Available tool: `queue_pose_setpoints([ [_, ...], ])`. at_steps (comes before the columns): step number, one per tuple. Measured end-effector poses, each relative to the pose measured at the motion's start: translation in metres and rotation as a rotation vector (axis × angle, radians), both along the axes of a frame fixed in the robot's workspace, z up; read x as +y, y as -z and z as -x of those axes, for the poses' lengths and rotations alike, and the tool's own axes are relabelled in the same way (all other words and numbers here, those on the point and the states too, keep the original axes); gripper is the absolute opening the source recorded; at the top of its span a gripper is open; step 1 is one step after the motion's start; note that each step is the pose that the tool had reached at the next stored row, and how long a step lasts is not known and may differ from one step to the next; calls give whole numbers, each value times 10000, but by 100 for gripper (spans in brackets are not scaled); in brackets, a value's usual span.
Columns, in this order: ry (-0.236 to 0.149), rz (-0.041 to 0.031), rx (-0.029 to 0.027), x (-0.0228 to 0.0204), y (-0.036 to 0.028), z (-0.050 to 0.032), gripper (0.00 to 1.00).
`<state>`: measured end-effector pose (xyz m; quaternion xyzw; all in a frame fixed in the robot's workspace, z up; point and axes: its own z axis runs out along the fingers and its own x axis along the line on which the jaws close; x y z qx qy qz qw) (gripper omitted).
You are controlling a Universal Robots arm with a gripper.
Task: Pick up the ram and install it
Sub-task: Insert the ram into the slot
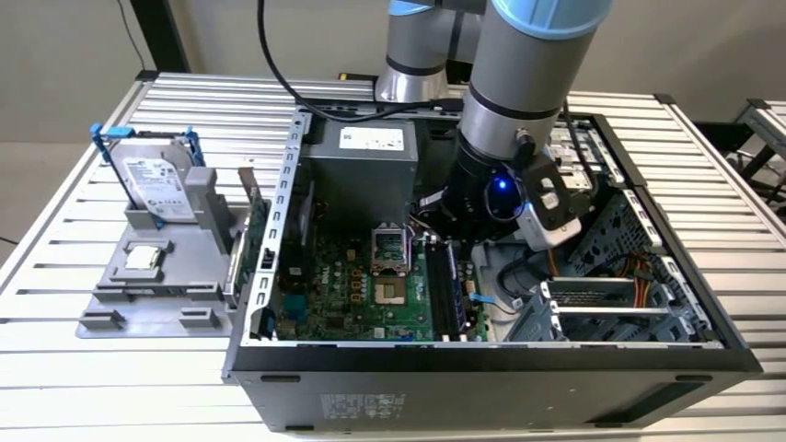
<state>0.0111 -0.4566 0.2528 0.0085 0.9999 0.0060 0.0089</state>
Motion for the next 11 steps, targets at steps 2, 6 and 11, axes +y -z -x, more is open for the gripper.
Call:
queue_pose_setpoints([
  [2,-365,1,1,0,0,0,0],
  [6,-1091,1,0,0,0,0,0],
  [11,-2001,1,0,0,0,0,0],
])
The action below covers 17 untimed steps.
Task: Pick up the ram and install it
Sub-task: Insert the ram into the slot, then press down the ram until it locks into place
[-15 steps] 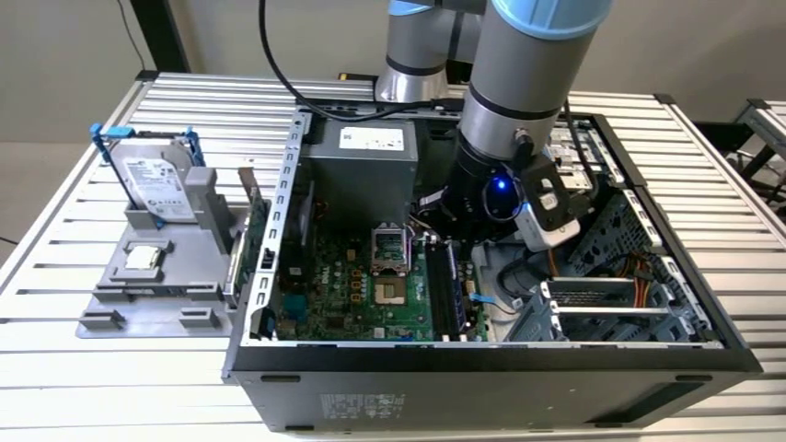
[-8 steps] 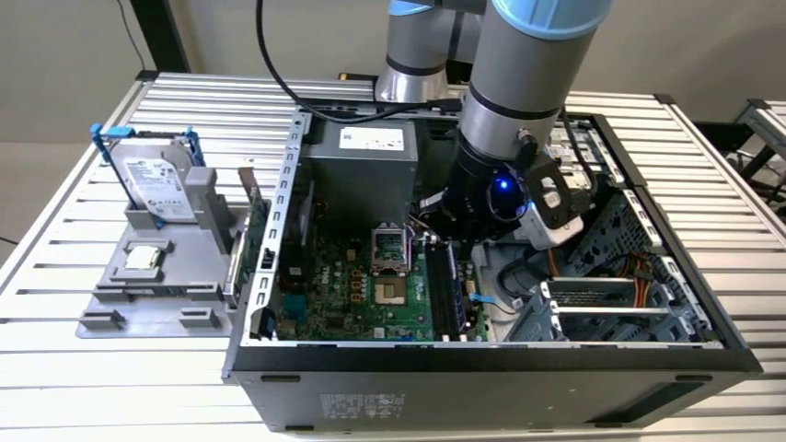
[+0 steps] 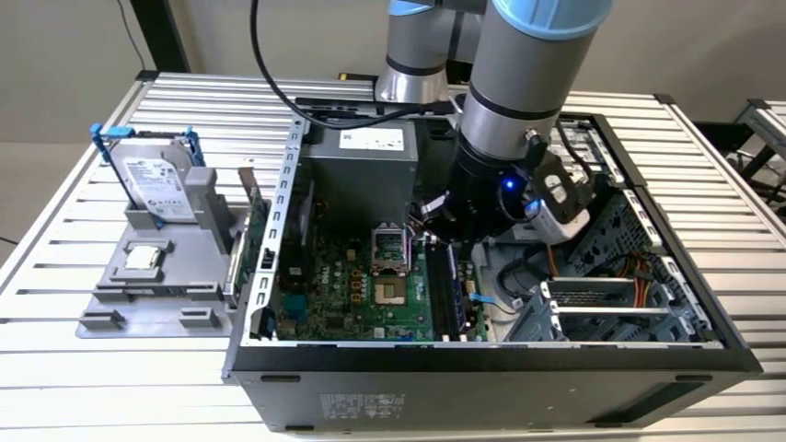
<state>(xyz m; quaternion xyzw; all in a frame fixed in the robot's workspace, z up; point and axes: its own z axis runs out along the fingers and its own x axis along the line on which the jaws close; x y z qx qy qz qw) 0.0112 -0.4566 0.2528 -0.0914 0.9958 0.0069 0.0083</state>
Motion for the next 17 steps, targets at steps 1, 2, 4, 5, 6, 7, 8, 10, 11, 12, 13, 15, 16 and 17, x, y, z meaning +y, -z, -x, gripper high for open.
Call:
queue_pose_setpoints([
  [1,-181,0,0,0,0,0,0],
  [2,-366,0,0,0,0,0,0],
  [4,-731,0,0,0,0,0,0],
  [5,-899,0,0,0,0,0,0],
  [6,-1096,0,0,0,0,0,0],
  [7,-1267,0,0,0,0,0,0],
  [8,-1453,0,0,0,0,0,0],
  [10,-1816,0,0,0,0,0,0],
  [11,-1986,0,0,0,0,0,0],
  [12,-2148,0,0,0,0,0,0],
  [13,-2311,0,0,0,0,0,0],
  [15,-2622,1,0,0,0,0,0],
  [16,-2763,0,0,0,0,0,0],
  [17,-2897,0,0,0,0,0,0],
])
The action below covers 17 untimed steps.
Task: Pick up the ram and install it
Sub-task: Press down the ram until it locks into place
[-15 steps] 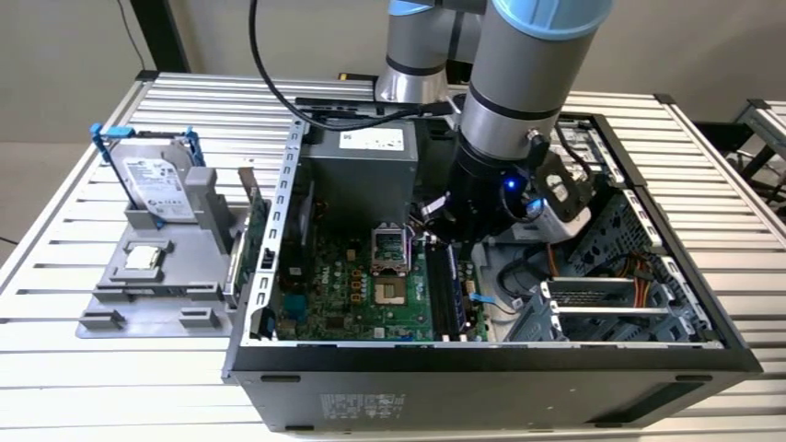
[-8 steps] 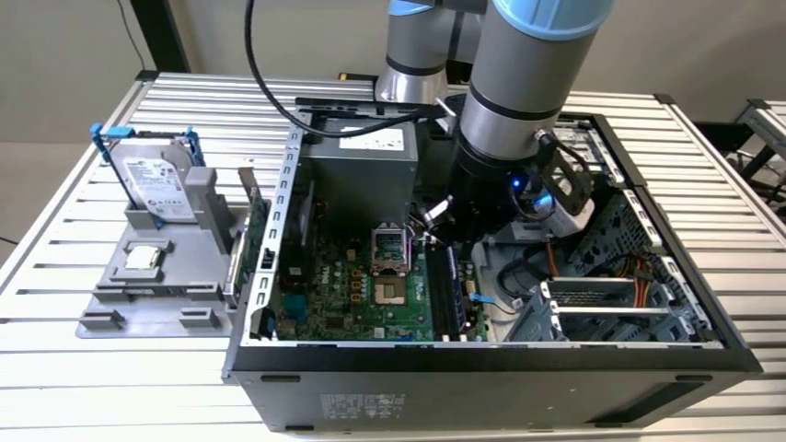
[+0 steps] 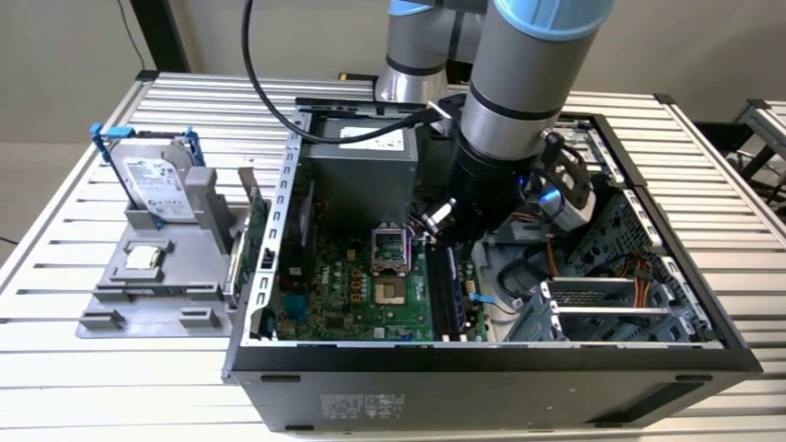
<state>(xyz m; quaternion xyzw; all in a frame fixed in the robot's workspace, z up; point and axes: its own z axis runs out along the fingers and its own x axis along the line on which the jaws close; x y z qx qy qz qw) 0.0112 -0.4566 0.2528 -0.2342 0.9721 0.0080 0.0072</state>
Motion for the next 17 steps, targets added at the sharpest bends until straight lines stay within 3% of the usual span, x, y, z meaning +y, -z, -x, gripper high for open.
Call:
queue_pose_setpoints([
  [11,-1305,-1,0,0,0,0,0],
  [17,-2196,1,0,0,0,0,0],
])
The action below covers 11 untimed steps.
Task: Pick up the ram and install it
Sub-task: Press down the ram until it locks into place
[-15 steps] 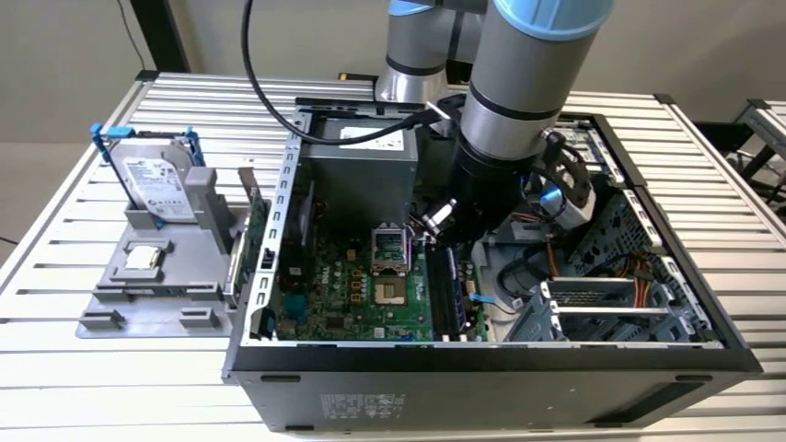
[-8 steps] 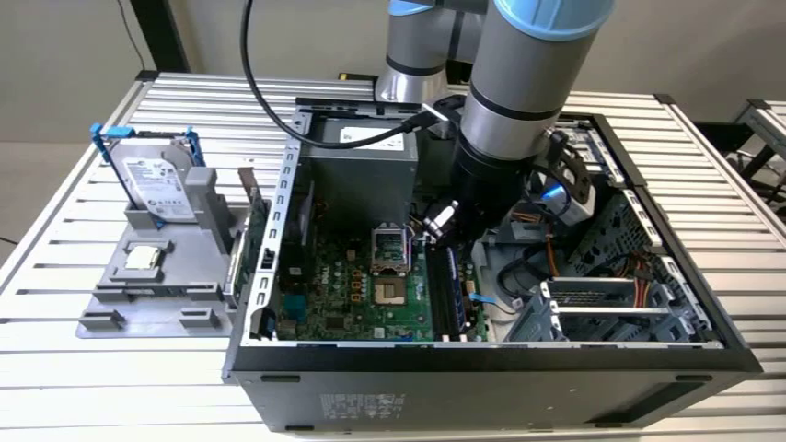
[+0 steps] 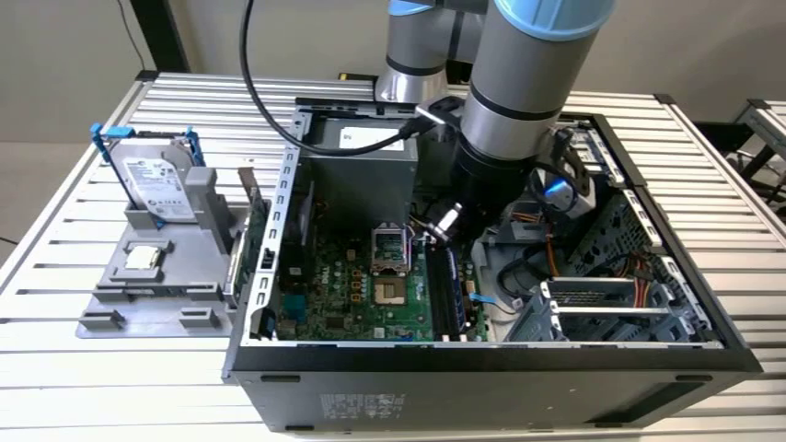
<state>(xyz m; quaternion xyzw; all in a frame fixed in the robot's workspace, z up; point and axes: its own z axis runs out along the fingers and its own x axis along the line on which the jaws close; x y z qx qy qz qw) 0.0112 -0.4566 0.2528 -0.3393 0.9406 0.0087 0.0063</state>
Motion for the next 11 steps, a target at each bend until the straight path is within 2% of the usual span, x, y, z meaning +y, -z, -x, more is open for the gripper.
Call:
queue_pose_setpoints([
  [8,-894,0,0,0,0,0,0],
  [11,-1413,1,-6,0,0,0,0],
])
